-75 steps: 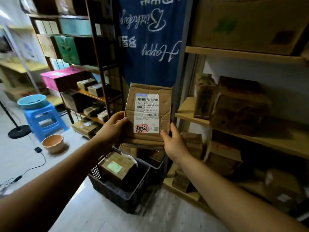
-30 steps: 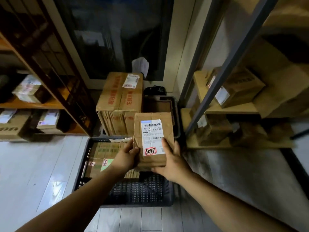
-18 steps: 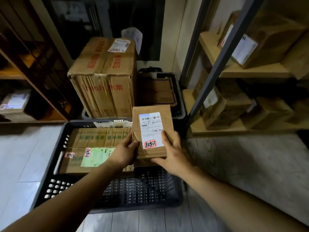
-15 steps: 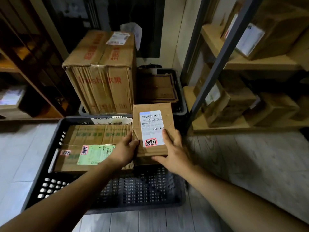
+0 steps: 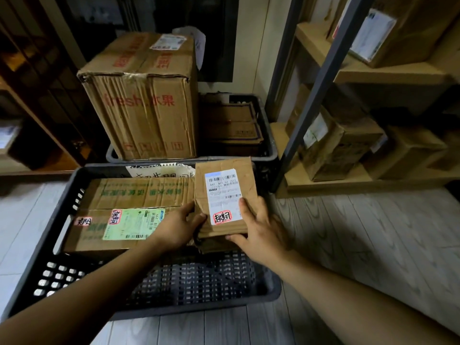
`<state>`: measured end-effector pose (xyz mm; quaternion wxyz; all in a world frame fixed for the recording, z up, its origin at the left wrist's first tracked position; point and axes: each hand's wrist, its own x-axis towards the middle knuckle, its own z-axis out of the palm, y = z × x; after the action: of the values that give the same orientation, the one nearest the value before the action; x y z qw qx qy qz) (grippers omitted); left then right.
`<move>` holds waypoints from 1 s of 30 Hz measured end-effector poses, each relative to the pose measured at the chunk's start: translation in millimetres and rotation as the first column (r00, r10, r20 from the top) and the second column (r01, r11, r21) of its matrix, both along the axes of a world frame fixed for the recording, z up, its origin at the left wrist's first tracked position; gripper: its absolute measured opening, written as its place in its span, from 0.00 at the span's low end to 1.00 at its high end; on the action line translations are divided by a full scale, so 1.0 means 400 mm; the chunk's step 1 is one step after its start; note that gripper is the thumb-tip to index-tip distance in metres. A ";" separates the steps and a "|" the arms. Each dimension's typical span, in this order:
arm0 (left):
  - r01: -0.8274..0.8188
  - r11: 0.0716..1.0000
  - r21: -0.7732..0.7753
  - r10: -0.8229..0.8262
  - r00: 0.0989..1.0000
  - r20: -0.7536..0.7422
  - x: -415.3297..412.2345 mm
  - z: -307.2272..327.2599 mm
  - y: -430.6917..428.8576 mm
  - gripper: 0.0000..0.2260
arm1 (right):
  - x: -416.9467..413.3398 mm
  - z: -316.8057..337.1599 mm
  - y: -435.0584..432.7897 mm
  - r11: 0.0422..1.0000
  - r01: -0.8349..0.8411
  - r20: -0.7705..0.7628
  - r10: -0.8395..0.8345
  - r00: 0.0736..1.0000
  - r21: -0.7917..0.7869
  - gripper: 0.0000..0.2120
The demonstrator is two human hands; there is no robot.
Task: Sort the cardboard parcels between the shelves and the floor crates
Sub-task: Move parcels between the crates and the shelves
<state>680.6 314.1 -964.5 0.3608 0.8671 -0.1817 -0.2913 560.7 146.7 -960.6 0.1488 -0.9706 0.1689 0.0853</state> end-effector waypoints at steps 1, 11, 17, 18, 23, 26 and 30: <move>0.005 1.000 0.030 -0.005 1.000 0.030 0.005 0.000 0.004 0.17 | 0.002 0.001 0.003 1.000 -0.002 -0.001 0.002 1.000 -0.014 0.43; 0.150 0.972 0.181 -0.179 0.971 0.160 0.038 -0.077 -0.011 0.20 | 0.030 -0.044 0.004 0.975 -0.038 -0.036 0.031 0.999 -0.217 0.43; 0.170 0.920 0.352 -0.261 0.937 0.231 0.031 -0.134 -0.004 0.32 | 0.030 -0.077 0.017 0.966 -0.075 -0.060 0.062 0.996 -0.249 0.43; 0.175 0.909 0.378 -0.278 0.931 0.236 0.027 -0.137 -0.003 0.33 | 0.029 -0.079 0.019 0.963 -0.080 -0.057 0.068 0.996 -0.255 0.43; 0.171 0.873 0.456 -0.315 0.912 0.261 0.034 -0.158 0.000 0.33 | 0.050 -0.096 0.042 0.941 -0.065 -0.131 0.023 0.991 -0.332 0.44; 0.159 0.843 0.514 -0.356 0.882 0.310 0.038 -0.166 0.010 0.34 | 0.060 -0.105 0.045 0.935 -0.084 -0.117 0.046 0.992 -0.346 0.44; 0.143 0.823 0.550 -0.377 0.861 0.341 0.036 -0.171 0.005 0.35 | 0.068 -0.111 0.034 0.931 -0.137 -0.217 0.064 0.974 -0.339 0.39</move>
<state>694.9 316.1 -1032.8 0.0256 0.9393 -0.2942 -0.1748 587.8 160.1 -1005.1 -0.0499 -0.9752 0.1454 0.1594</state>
